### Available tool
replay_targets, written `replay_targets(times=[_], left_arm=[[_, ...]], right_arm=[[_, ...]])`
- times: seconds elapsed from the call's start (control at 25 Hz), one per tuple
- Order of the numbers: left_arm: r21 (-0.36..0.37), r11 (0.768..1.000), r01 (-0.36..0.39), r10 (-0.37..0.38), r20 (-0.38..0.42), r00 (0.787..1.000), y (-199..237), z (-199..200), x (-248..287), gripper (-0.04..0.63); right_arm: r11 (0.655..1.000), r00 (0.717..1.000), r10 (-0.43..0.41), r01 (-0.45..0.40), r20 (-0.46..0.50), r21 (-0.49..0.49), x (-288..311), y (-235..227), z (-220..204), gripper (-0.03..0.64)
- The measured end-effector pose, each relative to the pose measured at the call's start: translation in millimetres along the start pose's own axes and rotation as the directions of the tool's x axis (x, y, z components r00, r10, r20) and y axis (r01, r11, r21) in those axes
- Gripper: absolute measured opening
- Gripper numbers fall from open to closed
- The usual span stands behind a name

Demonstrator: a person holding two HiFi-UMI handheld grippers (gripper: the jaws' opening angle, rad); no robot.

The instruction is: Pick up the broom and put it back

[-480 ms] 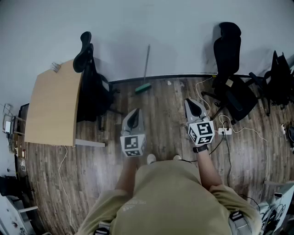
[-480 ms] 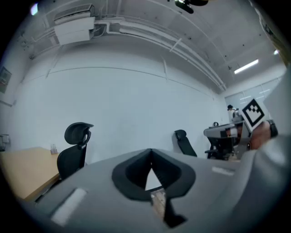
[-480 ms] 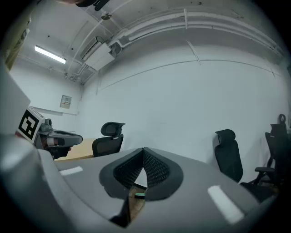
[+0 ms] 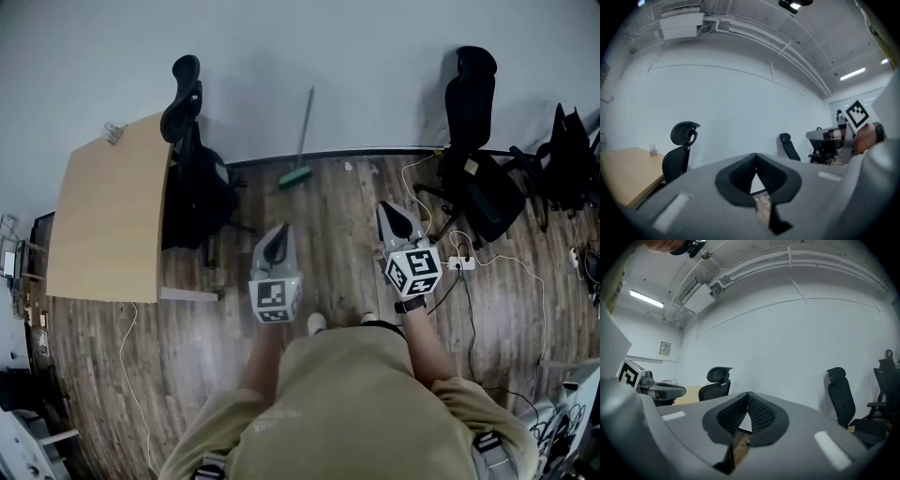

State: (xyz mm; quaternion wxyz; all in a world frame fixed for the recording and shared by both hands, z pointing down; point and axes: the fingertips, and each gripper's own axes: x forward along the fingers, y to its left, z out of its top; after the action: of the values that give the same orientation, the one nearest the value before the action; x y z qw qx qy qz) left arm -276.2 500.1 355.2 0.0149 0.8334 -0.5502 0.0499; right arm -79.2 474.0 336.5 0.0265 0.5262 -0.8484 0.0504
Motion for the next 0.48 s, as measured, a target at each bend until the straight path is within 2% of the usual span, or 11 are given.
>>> replay_targets(times=[0.24, 0.36, 0.48], left_arm=[[-0.026, 0.998, 0.051, -0.051, -0.005, 0.999, 11.1, -22.1, 2.1, 0.002], [-0.068, 0.996, 0.057, -0.06, -0.031, 0.998, 12.0, -37.7, 11.0, 0.002], [-0.074, 0.996, 0.056, -0.059, -0.046, 0.997, 12.7, -41.4, 28.4, 0.002]], right_arm=[[1.0, 0.998, 0.01, -0.01, -0.068, -0.005, 6.7, 24.8, -25.4, 0.005], [1.0, 0.994, 0.011, -0.01, -0.105, 0.016, 15.3, 22.1, -36.0, 0.005], [0.999, 0.993, 0.032, -0.029, -0.115, 0.027, 36.6, 11.2, -38.4, 0.005]])
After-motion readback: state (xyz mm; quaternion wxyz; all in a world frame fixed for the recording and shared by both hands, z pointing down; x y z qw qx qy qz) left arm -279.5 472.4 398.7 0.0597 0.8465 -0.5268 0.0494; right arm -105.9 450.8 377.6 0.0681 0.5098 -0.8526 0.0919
